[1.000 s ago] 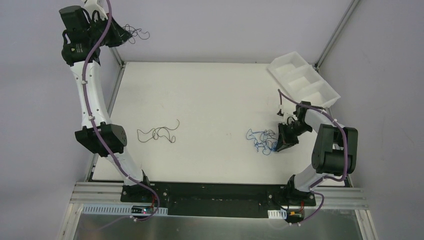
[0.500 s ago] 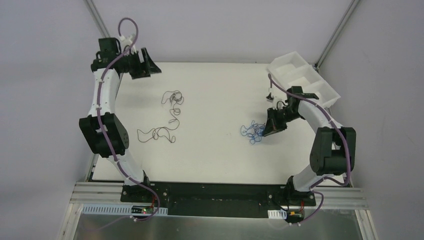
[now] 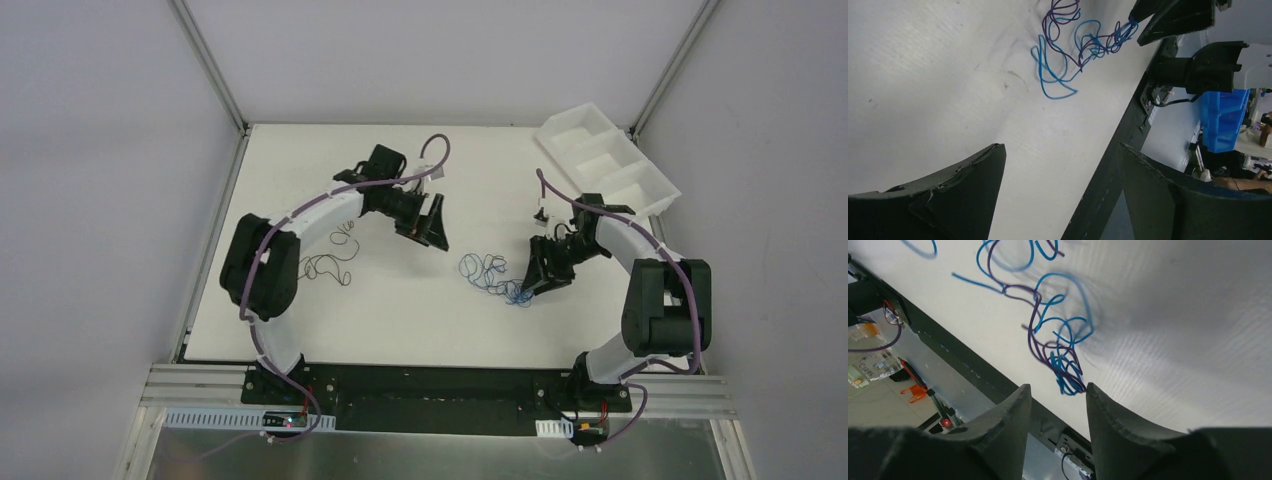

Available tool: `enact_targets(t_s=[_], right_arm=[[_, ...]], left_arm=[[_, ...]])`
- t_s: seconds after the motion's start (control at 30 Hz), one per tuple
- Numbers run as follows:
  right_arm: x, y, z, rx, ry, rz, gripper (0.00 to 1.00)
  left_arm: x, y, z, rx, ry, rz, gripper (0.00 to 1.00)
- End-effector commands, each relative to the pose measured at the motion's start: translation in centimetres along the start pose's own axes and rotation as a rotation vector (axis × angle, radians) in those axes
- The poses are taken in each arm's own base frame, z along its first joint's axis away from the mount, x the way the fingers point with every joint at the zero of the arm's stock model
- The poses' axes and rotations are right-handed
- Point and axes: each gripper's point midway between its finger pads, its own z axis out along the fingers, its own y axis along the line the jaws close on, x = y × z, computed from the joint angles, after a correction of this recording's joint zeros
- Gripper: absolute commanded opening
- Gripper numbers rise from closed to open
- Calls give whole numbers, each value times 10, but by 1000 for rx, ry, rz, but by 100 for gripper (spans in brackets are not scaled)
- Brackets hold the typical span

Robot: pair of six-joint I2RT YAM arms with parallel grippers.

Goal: Untangle the cables

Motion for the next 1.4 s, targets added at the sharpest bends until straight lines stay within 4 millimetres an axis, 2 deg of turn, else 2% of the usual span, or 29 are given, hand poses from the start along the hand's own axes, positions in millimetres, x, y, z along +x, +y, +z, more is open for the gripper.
enact_targets(t_s=[0.0,0.07,0.17,0.33,0.4,0.5,0.57,0.67,0.73,0.8,0.9,1.0,1.03,1.13,1.23,1.27,1.37], right_arm=[[-16,-13,-8,56,-55,43,54],[-19,-15,-11,74,-67,54,63],[-24,-13,-12,73,-87,70,69],[-27,-13,-2,76,-64,89,69],[-26,-21,5,121,-45,73,69],[-28,-41,13,199,-25,78,63],[-24,-47,16,213,9,92,59],[-23,-49,21,212,15,103,59],[-25,-49,24,206,15,108,55],[-27,-48,27,195,24,118,50],[-30,-49,31,194,27,112,37],[-32,-49,33,191,32,123,22],[-33,-48,33,189,31,126,15],[-32,-49,31,202,26,124,0],[-24,-54,25,233,34,104,0],[-22,-57,22,251,34,96,0],[-17,-68,6,306,19,78,0]], left_arm=[[1,4,56,73,14,-77,84],[1,1,74,93,19,-76,83],[-3,-4,96,113,22,-74,83],[8,-8,126,131,58,-96,84],[15,-5,136,116,71,-107,84],[21,-1,151,110,71,-134,84],[22,-3,159,121,69,-141,84],[17,-13,170,146,46,-121,84],[11,-16,178,154,22,-135,85],[10,-16,190,155,19,-159,84],[16,-13,206,144,27,-190,82],[21,-6,214,123,25,-244,72],[20,-5,215,120,21,-254,65],[16,-7,213,120,8,-254,35],[3,-16,198,139,-17,-237,4],[-2,-16,189,136,-33,-233,0],[-22,-10,148,113,-89,-221,0]])
